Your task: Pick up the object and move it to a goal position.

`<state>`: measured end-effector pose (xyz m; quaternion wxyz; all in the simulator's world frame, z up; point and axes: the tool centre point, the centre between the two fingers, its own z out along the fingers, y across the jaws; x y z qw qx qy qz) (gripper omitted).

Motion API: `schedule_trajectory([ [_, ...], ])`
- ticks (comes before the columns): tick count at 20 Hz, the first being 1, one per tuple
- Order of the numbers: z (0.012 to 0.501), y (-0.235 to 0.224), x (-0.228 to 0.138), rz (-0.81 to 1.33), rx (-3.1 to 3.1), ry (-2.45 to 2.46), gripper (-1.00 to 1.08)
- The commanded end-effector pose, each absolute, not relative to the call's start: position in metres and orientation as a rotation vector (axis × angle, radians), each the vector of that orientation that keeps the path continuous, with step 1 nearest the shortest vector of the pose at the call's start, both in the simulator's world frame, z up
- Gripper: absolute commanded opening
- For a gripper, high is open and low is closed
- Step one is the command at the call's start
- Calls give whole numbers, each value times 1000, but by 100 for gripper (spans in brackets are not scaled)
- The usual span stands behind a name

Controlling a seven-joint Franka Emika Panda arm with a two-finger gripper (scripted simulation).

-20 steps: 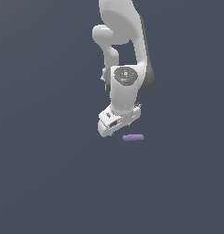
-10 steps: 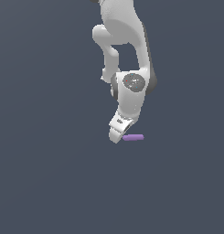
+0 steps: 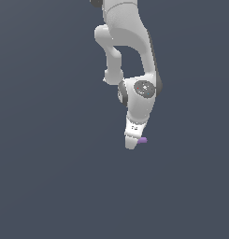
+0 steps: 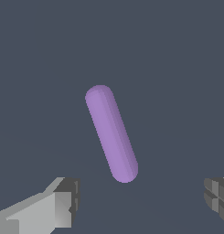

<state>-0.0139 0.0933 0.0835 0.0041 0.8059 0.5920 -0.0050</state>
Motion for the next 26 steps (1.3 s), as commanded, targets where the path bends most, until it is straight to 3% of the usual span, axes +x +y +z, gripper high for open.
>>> schedule_trajectory([
  [1, 78, 100, -16, -13, 2446, 1961, 100],
  [26, 47, 123, -25, -1, 2182, 2260, 100],
])
